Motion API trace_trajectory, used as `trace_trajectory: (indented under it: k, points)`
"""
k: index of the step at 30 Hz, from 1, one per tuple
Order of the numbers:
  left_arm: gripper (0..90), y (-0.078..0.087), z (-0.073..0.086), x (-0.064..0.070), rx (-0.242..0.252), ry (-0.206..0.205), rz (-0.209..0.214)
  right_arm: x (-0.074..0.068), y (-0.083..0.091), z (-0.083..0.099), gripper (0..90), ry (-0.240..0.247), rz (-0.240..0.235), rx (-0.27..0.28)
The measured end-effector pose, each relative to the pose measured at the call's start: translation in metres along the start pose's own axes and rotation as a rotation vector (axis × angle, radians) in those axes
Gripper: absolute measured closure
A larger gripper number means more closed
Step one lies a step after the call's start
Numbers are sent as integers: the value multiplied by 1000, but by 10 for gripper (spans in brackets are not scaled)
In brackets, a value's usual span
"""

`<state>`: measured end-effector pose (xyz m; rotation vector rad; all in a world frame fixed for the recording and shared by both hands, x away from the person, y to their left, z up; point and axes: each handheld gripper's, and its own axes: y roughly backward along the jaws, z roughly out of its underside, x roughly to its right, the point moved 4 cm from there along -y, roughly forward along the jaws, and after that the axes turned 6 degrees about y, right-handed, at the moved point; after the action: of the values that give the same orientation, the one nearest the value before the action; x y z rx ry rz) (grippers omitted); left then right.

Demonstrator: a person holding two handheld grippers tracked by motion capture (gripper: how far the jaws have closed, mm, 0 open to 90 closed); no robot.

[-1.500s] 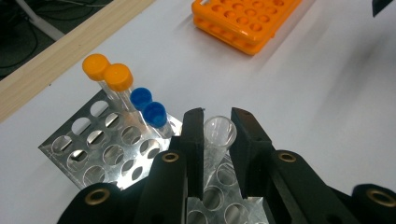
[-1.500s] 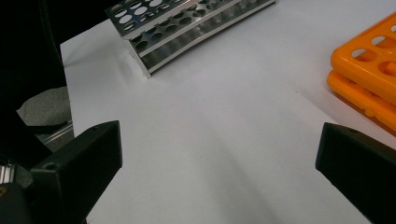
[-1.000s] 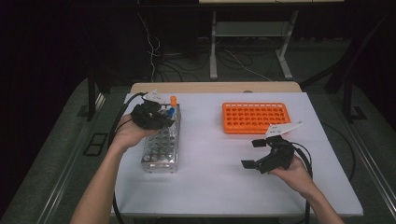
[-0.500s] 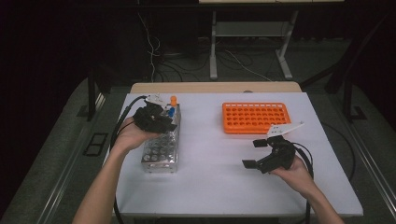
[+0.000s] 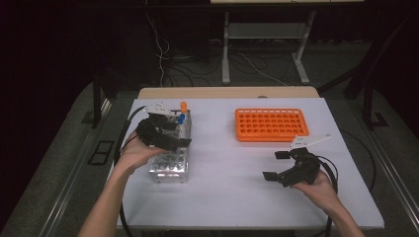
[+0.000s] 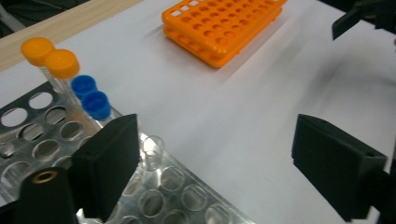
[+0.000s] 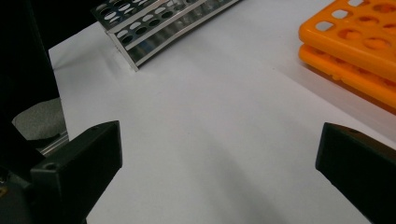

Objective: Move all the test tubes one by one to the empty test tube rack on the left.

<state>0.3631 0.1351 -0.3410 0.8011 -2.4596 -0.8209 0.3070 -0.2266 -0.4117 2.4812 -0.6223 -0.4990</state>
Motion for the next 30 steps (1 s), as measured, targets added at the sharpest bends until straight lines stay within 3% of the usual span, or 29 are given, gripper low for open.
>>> trace_trajectory:
  k: [5,16,30]
  points:
    - [0,3,9,11,44,9,1,0,7,10,1,-22,14,17]
    - [0,5,41,33,152,13,16,-2,17,28,1,-54,33,39]
    - [0,3,79,44,202,33,25,-6,25,41,1,-68,64,62]
